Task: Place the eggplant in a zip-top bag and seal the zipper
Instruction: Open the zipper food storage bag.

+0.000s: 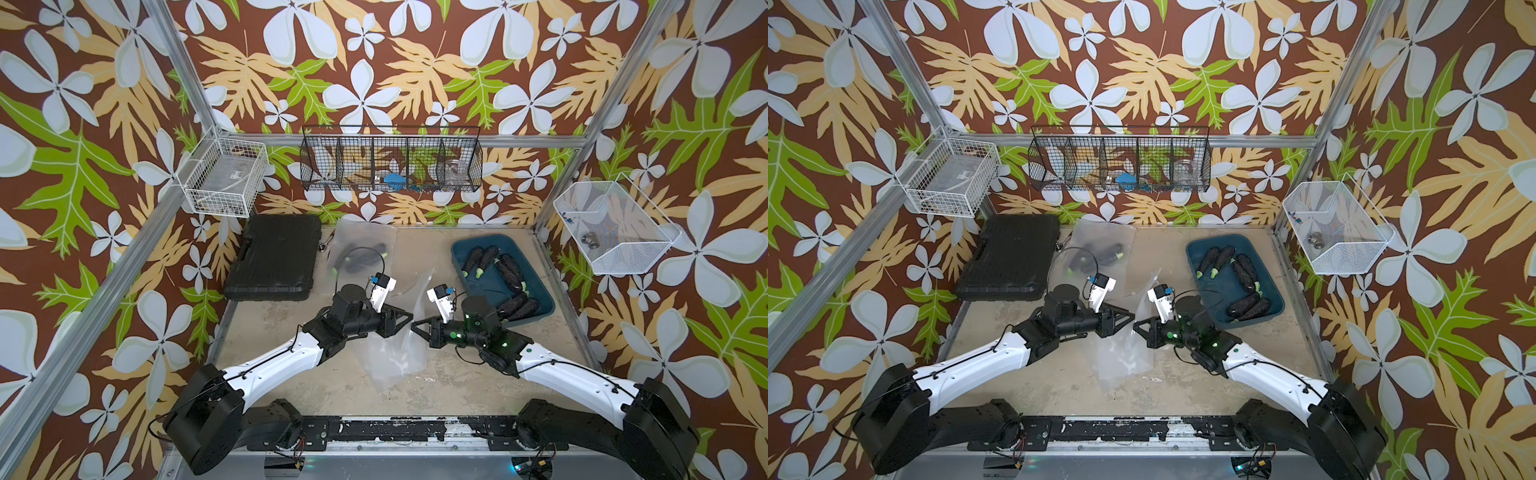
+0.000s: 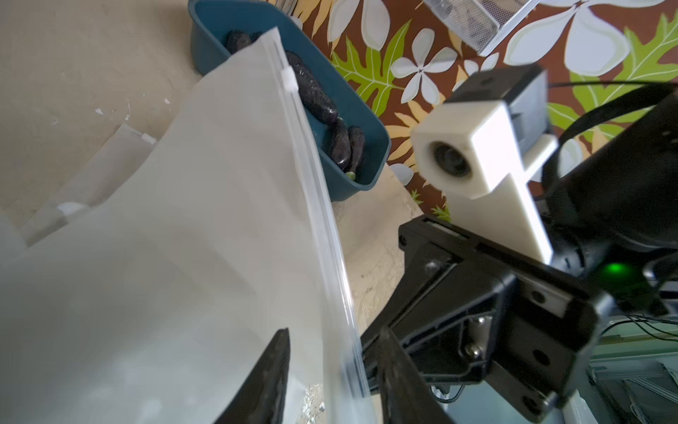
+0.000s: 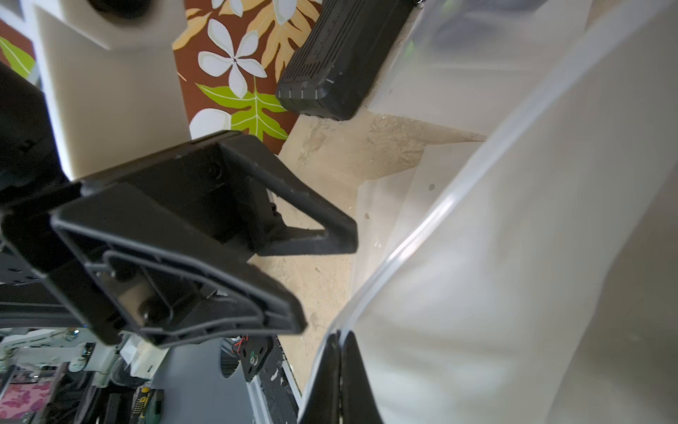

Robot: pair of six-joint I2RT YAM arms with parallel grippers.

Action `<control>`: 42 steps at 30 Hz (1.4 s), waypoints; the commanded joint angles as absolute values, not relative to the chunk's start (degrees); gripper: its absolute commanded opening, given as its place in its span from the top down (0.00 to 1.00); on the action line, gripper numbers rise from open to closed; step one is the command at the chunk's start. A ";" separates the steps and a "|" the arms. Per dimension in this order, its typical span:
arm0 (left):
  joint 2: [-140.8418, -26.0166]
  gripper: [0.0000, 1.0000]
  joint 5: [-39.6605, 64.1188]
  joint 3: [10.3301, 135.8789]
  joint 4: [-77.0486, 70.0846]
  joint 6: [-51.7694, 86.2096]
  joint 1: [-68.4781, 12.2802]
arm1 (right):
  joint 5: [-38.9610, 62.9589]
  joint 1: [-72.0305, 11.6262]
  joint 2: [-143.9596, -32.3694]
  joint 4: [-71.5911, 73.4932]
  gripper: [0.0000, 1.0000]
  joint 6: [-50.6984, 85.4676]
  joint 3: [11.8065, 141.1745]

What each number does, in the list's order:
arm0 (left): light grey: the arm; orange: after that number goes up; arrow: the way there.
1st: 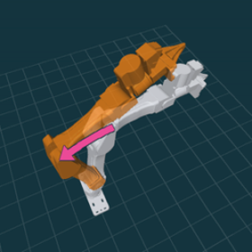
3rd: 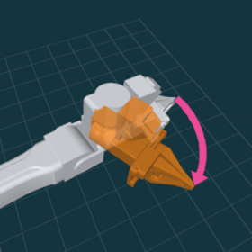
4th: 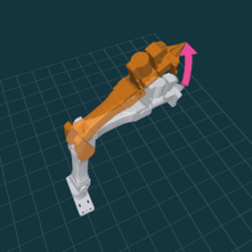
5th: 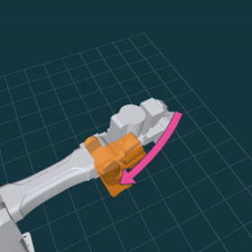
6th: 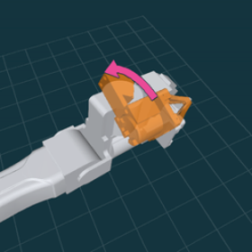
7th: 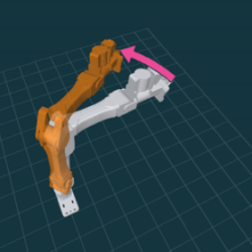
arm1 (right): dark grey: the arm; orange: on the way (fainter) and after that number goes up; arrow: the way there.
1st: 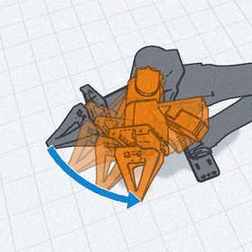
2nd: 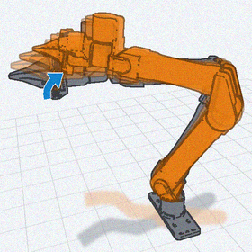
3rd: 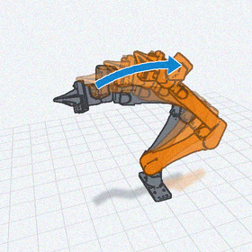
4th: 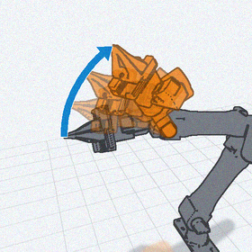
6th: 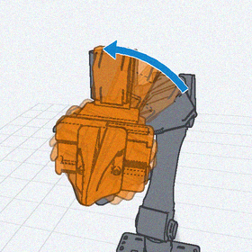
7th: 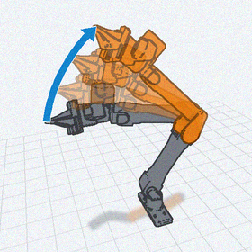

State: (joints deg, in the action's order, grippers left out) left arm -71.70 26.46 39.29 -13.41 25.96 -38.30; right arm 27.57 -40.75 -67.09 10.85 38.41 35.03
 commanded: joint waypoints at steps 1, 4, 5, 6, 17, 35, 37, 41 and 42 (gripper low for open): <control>-71.82 0.57 25.18 39.88 -11.61 24.61 -38.50 | 23.91 -41.75 -68.75 8.62 1.00 36.33 36.50; -73.00 0.59 25.20 40.75 -10.14 24.17 -38.64 | 23.01 -42.62 -69.82 8.78 1.00 36.24 37.28; -73.25 0.60 25.34 40.78 -9.82 24.05 -38.63 | 22.46 -42.96 -70.11 8.29 1.00 36.12 37.81; -73.32 0.60 25.30 40.74 -9.73 24.08 -38.74 | 22.24 -43.07 -70.25 8.09 1.00 35.96 38.08; -74.61 0.71 23.57 41.35 -6.72 22.55 -38.89 | 19.60 -43.76 -69.80 6.07 1.00 35.46 38.51; -73.93 0.76 21.97 40.74 -5.23 21.18 -38.91 | 14.63 -43.69 -66.97 3.50 1.00 35.65 37.49; -74.34 0.77 21.87 40.67 -5.09 21.19 -38.91 | 15.01 -43.69 -66.89 3.66 1.00 35.66 37.53; -75.30 0.78 20.65 40.87 -4.67 21.31 -38.89 | 16.37 -43.74 -65.78 4.81 1.00 35.84 36.97; -75.52 0.78 19.76 40.94 -4.53 21.38 -38.92 | 17.05 -43.76 -65.42 5.17 1.00 35.86 36.85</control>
